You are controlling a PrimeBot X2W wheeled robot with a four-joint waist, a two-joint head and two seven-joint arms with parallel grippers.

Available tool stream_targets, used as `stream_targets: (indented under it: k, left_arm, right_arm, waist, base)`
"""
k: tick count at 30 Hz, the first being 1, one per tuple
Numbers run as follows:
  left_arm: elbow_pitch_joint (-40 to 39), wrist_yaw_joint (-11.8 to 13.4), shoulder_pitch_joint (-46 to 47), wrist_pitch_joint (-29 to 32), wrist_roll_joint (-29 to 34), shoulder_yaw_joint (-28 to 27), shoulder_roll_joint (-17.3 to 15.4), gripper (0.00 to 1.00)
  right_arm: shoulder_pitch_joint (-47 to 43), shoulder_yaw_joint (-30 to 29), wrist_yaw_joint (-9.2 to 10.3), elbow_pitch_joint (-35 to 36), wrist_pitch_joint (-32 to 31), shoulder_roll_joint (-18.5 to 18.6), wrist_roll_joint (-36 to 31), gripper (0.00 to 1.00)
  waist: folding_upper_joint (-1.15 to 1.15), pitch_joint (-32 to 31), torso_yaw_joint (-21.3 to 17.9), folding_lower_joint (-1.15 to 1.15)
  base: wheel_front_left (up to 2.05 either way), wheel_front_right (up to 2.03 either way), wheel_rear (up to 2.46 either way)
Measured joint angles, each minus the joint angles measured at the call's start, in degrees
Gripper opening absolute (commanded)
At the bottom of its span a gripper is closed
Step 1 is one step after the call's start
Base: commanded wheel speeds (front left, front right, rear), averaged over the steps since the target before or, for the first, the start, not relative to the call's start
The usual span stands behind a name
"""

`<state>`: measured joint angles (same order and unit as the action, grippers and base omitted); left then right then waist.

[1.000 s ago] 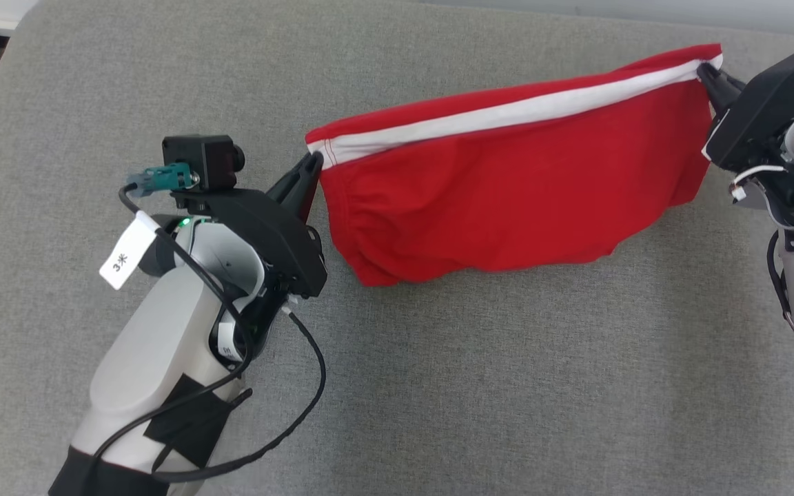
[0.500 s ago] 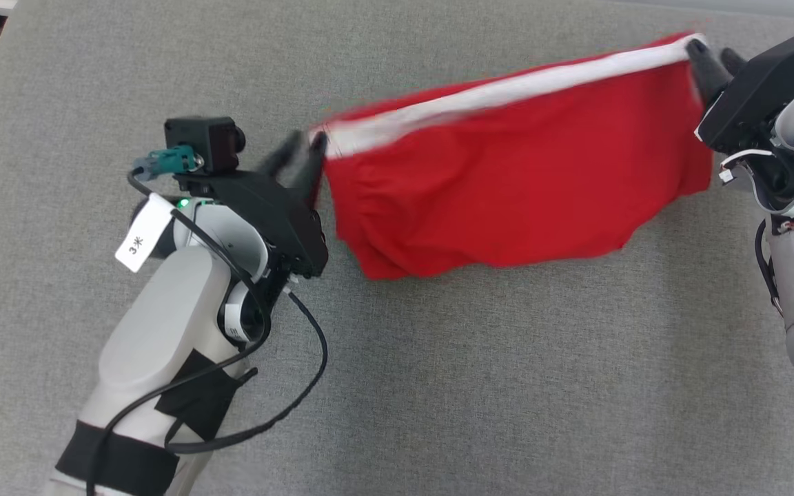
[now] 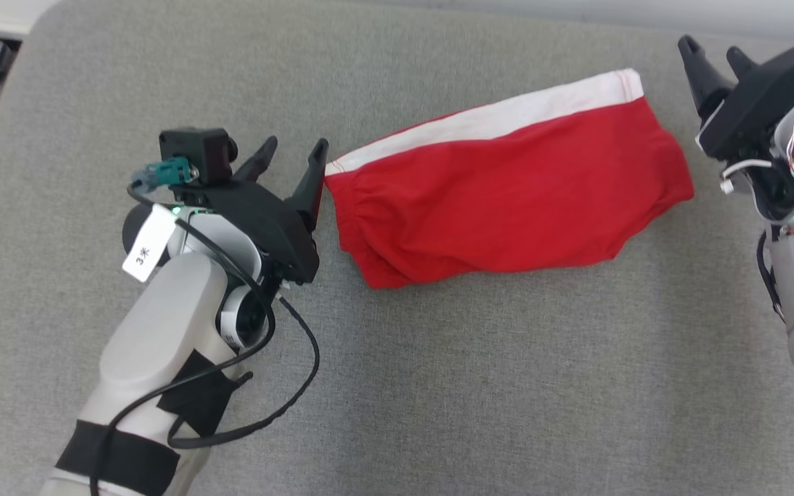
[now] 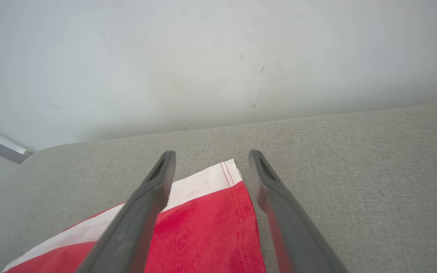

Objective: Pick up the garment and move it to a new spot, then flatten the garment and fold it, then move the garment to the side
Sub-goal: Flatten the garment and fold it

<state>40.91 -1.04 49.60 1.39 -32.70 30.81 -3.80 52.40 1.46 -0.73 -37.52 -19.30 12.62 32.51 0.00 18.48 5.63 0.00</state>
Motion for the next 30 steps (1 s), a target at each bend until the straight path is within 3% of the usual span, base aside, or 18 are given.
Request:
stream_targets:
  k: [5,12,20,30]
  left_arm:
    - [0.41,-1.68,-3.1,-0.43,0.37,2.05,0.0,1.0]
    - [0.41,-3.69,-8.87,-0.42,1.64,5.69,-0.93,1.0]
    - [-0.32,-4.59,-12.45,0.1,2.21,8.54,-1.31,1.0]
    - [-1.45,-5.03,-12.58,0.62,2.7,9.84,-0.94,1.0]
  right_arm:
    - [-3.8,1.38,-2.12,-0.67,0.16,2.89,-2.07,1.0]
    - [-9.99,1.91,-2.81,-1.13,0.16,3.93,-2.4,1.0]
    - [-15.84,0.83,-2.68,-1.3,0.58,2.92,-1.77,1.0]
    - [-16.55,-1.45,-0.26,-2.65,1.35,1.9,-0.45,1.0]
  waist:
    - [0.0,-2.32,-0.03,-0.01]
    - [-0.01,-5.48,-0.02,-0.01]
    - [-0.01,-7.72,-0.45,-0.02]
    - [0.0,-5.46,0.45,0.0]
  base:
    - [0.0,0.0,0.0]
    - [0.0,0.0,0.0]
    - [0.0,0.0,0.0]
    - [0.0,0.0,0.0]
